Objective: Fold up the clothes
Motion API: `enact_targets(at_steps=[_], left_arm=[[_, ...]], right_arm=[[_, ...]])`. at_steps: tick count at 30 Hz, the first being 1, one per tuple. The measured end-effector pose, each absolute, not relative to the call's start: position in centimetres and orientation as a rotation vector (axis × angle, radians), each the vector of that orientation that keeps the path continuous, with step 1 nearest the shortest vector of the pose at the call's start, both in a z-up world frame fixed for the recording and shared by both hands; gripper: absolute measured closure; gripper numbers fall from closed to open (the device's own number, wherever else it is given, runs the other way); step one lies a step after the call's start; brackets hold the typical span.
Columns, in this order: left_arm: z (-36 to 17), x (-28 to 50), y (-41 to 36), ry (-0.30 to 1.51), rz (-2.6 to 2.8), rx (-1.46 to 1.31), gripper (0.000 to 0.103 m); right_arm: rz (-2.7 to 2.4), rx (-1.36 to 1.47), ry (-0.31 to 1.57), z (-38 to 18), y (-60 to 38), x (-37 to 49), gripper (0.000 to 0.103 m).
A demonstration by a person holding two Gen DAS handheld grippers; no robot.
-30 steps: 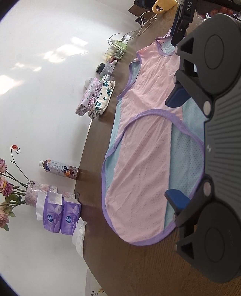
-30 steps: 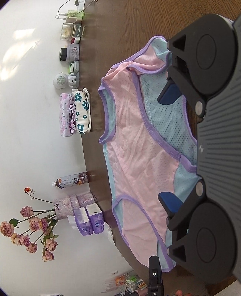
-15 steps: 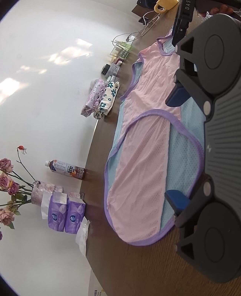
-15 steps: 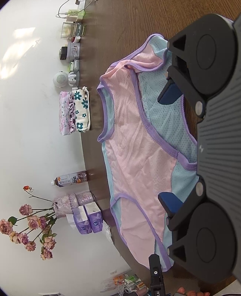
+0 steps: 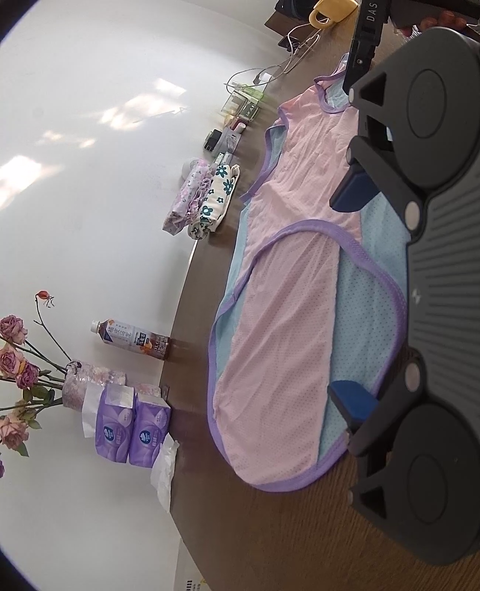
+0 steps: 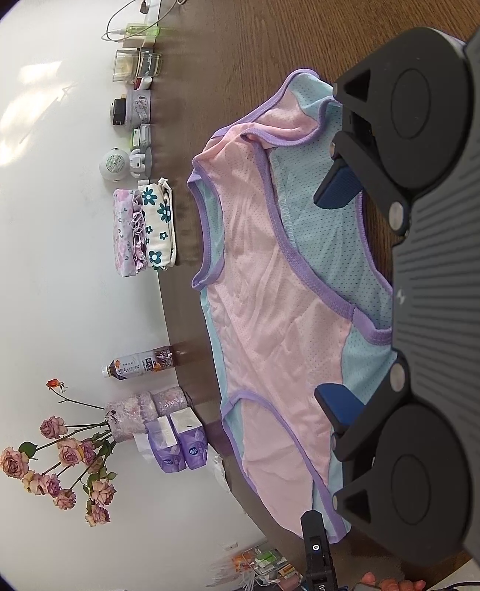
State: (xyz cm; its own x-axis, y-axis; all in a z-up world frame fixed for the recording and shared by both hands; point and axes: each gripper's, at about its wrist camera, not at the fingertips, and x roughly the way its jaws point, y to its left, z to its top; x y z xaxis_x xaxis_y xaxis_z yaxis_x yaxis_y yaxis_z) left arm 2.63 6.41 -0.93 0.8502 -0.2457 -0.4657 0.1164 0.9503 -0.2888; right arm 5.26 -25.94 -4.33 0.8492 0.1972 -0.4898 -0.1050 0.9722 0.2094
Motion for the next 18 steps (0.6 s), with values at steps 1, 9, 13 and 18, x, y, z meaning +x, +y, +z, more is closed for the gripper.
enact_targets(at_steps=[1,9,13,18], left_arm=[[-0.92,2.64,6.40,0.521,-0.193,-0.256,0.005],[-0.91,2.68,6.39,0.522,-0.193,-0.256,0.005],[-0.89,2.67,6.40,0.522,-0.194,-0.257,0.005],[-0.86,2.66,6.43,0.521,-0.194,-0.260,0.005]], right_arm=[[0.160,0.178,0.534,-4.33,-25.94,5.26,0.001],[0.159,0.179,0.534,-4.33,-25.93,5.23,0.001],[0.158,0.180,0.534,-4.31,-25.90,5.25,0.001],[0.156,0.181,0.535,-4.31,-25.90,5.28,0.001]])
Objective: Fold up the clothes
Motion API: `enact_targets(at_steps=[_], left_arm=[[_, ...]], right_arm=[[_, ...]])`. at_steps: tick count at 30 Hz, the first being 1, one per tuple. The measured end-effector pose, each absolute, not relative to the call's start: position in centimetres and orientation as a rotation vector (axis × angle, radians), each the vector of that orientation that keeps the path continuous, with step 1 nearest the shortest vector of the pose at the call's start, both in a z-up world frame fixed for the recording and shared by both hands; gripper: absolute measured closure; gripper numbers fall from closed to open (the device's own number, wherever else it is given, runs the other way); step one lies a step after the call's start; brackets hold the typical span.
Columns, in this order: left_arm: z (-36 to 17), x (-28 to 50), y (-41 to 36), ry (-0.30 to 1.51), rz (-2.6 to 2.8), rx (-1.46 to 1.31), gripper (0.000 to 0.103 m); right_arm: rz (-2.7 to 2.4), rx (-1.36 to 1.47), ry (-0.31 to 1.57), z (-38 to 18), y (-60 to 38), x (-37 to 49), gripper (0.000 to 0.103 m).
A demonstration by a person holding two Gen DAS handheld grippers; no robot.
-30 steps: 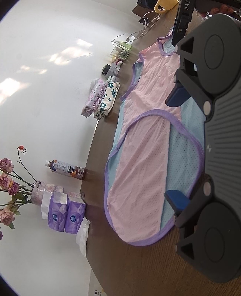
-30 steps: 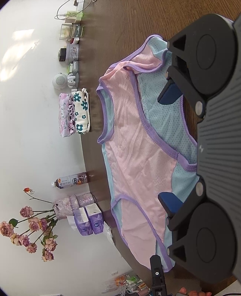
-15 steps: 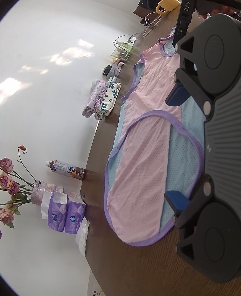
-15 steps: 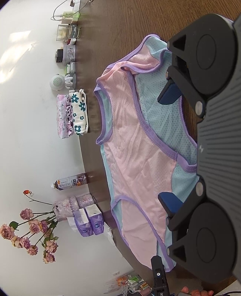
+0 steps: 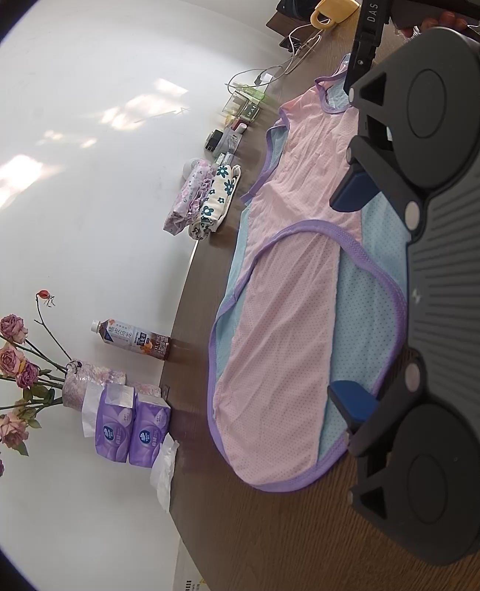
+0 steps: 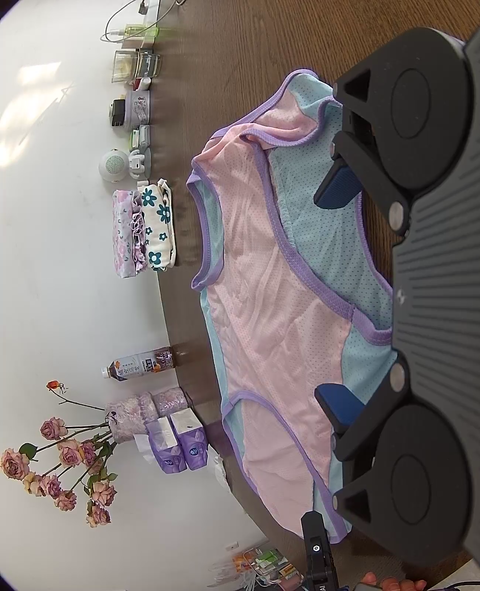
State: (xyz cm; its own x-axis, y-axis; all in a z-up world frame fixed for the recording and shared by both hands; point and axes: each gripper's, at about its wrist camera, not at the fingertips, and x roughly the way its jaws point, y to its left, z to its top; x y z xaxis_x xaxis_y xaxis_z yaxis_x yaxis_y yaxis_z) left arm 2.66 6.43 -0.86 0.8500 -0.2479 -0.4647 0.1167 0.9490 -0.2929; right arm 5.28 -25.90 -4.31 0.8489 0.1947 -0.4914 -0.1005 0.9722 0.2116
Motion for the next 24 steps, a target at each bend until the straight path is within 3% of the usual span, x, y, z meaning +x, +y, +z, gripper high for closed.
enact_targets(at_steps=[24], left_arm=[[-0.85,2.58,6.52,0.520,-0.198,-0.266,0.005]], right_arm=[[0.156,0.189,0.536,-4.37,-25.97,5.31,0.001]])
